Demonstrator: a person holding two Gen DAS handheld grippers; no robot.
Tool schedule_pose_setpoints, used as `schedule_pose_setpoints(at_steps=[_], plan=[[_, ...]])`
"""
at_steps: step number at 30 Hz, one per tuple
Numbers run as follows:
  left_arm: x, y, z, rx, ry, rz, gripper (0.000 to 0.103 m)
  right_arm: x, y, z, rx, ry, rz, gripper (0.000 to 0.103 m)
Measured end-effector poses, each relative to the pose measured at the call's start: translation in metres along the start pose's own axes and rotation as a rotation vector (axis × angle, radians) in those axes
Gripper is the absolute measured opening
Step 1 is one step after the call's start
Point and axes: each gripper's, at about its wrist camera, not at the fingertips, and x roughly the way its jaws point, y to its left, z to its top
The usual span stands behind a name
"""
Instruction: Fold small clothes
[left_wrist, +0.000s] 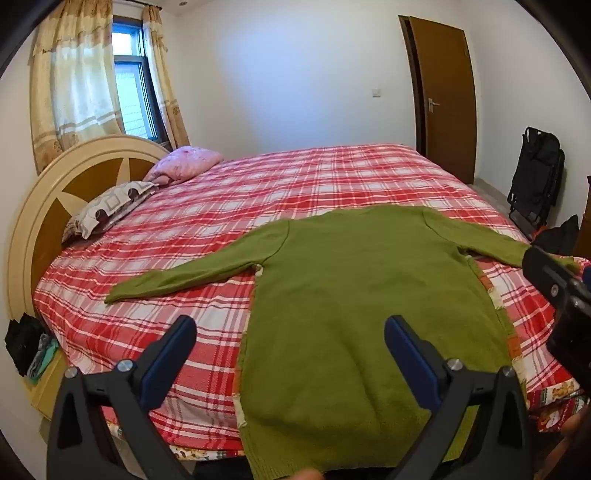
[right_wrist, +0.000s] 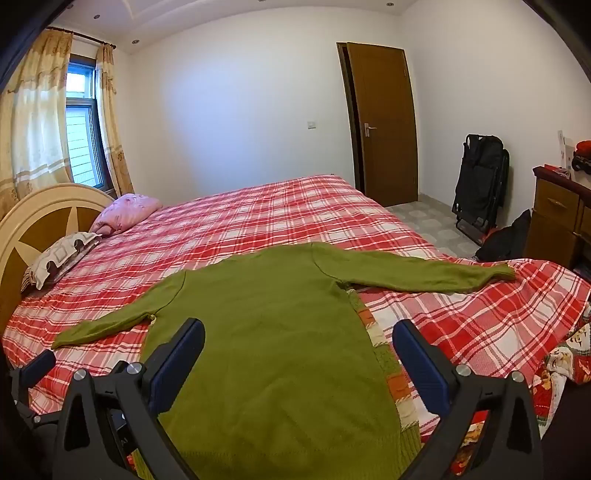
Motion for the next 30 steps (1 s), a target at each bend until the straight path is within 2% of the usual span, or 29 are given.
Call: schedule_pose_setpoints(at_steps=[4, 6, 8, 20, 30], plan=[[0.003, -0.004, -0.001, -0.011, 0.047, -0.01, 0.103, 0.0, 0.0, 0.0, -0.005, -0.003, -0.001, 0.102], [0.006, 0.001, -0.003, -0.045, 0.058, -0.046, 0.1, 0.0, 0.0, 0.0, -0.008, -0.004, -0.002, 0.102], [0.016, -0.001, 0.001, -0.047, 0.108, -0.061, 0.096, 0.001, -0.001, 0.0, 0.0, 0.001, 0.0, 0.102], [0.016, 0.007, -0.007, -0.06, 0.099, -0.059, 0.096, 0.001, 0.0, 0.0, -0.001, 0.003, -0.001, 0.102], [0.008, 0.007, -0.005, -0.059, 0.046, -0.043, 0.096, -0.001, 0.0, -0.003, -0.004, -0.005, -0.005, 0.102]])
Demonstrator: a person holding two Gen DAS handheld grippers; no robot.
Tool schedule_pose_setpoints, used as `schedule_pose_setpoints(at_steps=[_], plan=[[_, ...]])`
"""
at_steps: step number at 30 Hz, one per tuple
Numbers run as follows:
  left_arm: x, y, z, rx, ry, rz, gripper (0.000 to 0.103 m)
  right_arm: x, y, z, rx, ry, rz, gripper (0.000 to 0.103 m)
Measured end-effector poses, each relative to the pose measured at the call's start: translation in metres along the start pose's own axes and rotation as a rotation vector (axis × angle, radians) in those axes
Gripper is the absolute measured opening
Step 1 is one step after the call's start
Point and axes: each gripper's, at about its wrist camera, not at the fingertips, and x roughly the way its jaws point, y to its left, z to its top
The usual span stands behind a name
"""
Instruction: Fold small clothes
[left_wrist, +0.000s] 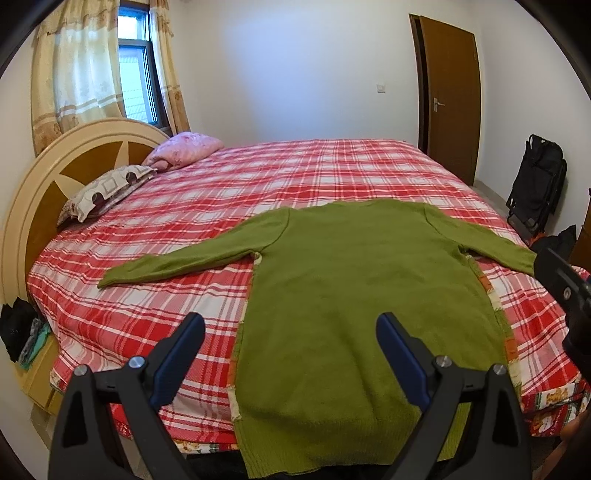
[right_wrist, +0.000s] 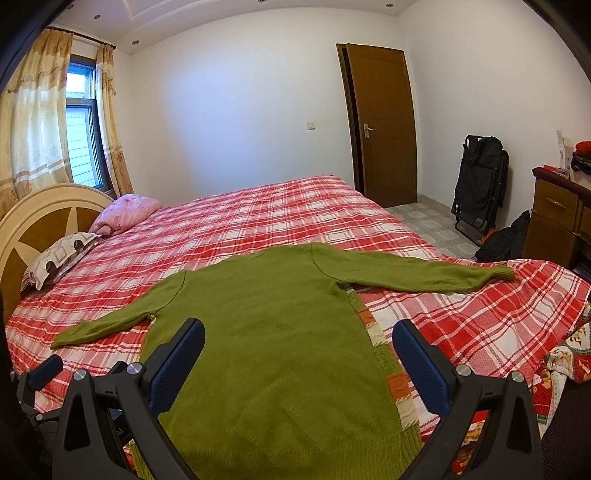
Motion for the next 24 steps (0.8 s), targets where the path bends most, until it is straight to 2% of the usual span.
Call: schedule_pose_setpoints(at_steps=[24], plan=[[-0.0041, -0.0055, -0.0014, 0.026, -0.024, -0.027, 0.096, 0.003, 0.0007, -0.0006, -0.007, 0.017, -0.031, 0.102]])
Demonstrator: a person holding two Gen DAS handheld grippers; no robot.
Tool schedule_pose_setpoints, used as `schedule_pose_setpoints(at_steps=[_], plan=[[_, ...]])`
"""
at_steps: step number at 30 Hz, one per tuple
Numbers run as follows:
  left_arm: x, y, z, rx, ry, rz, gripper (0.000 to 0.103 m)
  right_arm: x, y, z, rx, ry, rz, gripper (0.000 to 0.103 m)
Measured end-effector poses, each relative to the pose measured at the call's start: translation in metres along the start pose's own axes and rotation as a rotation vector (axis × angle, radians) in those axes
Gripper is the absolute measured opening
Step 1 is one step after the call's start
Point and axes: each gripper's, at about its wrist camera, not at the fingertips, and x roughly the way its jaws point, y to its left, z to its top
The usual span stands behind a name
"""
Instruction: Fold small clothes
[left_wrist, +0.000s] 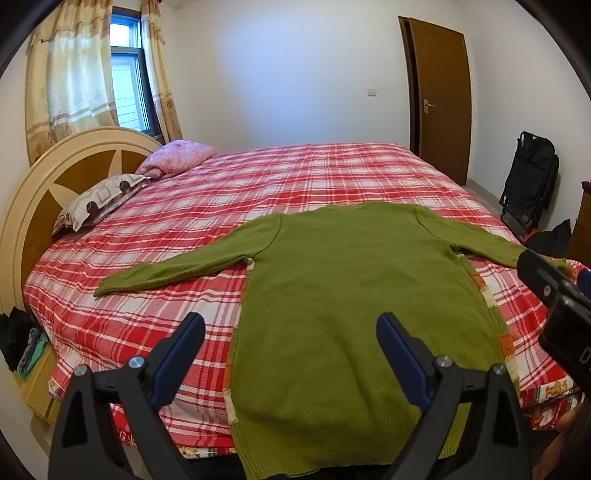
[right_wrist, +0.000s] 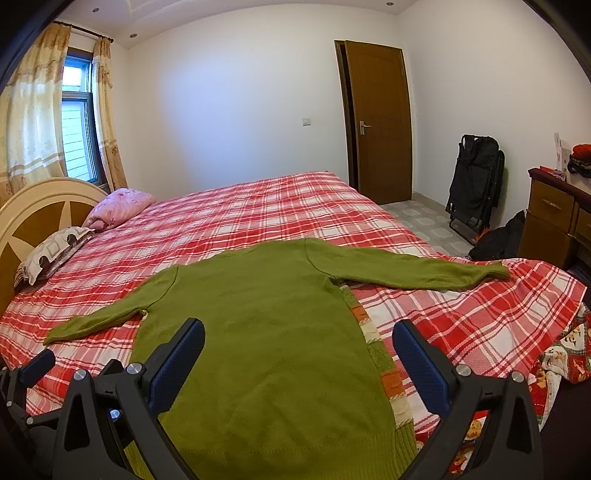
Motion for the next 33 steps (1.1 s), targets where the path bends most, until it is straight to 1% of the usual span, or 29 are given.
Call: schedule_pose_setpoints(at_steps=[4, 26, 30, 33], plan=[[0.0, -0.002, -0.001, 0.009, -0.003, 0.0, 0.097, 0.001, -0.002, 0.0, 0.003, -0.002, -0.005, 0.102], [0.013, -0.011, -0.003, 0.027, 0.04, -0.013, 0.097, 0.017, -0.013, -0.001, 0.029, 0.044, -0.035, 0.102], [0.017, -0.011, -0.002, 0.033, 0.042, -0.015, 0.097, 0.023, -0.021, 0.0, 0.039, 0.047, -0.048, 0.102], [0.022, -0.01, 0.0, 0.03, 0.039, -0.015, 0.097, 0.036, -0.033, 0.0, 0.056, 0.061, -0.058, 0.102]])
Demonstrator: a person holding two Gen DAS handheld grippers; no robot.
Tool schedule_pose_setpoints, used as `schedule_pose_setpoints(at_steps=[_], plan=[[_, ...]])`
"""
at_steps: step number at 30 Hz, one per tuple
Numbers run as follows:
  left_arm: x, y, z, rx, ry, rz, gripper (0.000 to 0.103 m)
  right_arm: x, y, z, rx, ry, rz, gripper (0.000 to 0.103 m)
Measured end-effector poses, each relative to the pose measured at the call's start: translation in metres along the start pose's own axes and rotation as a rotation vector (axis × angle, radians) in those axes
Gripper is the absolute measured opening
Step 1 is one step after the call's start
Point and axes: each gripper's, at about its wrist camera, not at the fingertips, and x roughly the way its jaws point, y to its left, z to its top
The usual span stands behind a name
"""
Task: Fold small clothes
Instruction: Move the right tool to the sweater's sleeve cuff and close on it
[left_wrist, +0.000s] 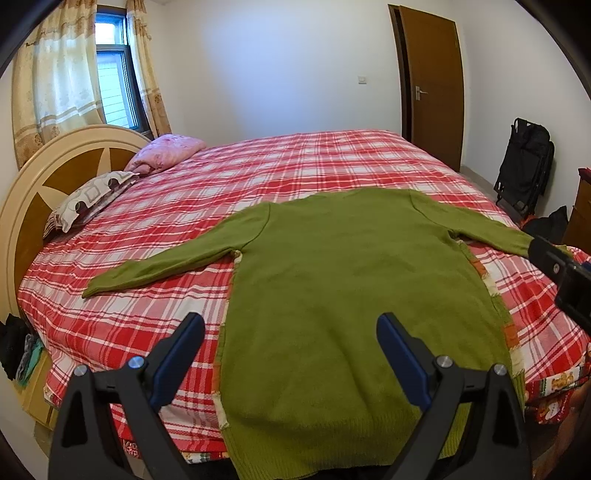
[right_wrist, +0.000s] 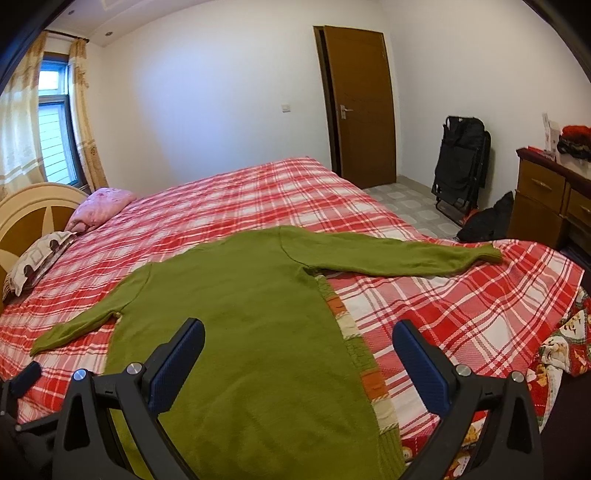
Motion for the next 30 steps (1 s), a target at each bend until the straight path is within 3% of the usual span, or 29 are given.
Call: schedule_pose_setpoints(at_steps=[5, 10, 12, 14, 19, 24, 30], plan=[[0.011, 0.004, 0.009, 0.021, -0.03, 0.016, 0.097, 0.03, -0.045, 0.012, 0.066, 0.025, -0.043, 0.102], [0.031, 0.006, 0.023, 0.023, -0.011, -0.042, 0.097, 0.053, -0.134, 0.042, 0.253, 0.019, -0.129, 0.101], [0.04, 0.004, 0.029, 0.034, -0.011, -0.058, 0.097, 0.063, -0.176, 0.056, 0.328, 0.012, -0.172, 0.098], [0.048, 0.0, 0.035, 0.051, -0.015, -0.06, 0.097, 0.075, -0.217, 0.067, 0.413, 0.027, -0.199, 0.088], [0.065, -0.002, 0.045, 0.048, -0.006, -0.078, 0.097, 0.119, -0.31, 0.08, 0.561, 0.12, -0.285, 0.081], [0.089, 0.0, 0.047, 0.022, 0.043, -0.063, 0.097, 0.16, -0.348, 0.073, 0.669, 0.194, -0.305, 0.078], [0.114, -0.001, 0.049, 0.017, 0.09, -0.033, 0.097, 0.193, -0.352, 0.075, 0.644, 0.238, -0.328, 0.078]])
